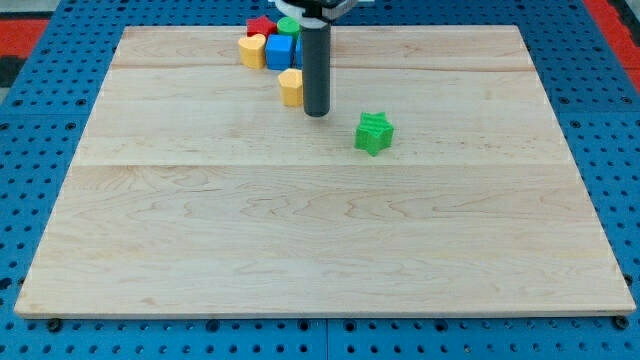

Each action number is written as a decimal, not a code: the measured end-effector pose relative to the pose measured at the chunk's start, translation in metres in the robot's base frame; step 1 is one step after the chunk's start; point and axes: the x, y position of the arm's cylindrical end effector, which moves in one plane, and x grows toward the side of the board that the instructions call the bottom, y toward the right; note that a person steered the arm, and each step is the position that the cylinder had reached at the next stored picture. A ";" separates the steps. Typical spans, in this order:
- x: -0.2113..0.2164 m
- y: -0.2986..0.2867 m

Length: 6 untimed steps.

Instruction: Push the yellow hexagon towards up

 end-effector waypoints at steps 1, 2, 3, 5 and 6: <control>0.001 -0.023; -0.019 -0.033; -0.040 -0.033; -0.044 -0.033; -0.041 -0.043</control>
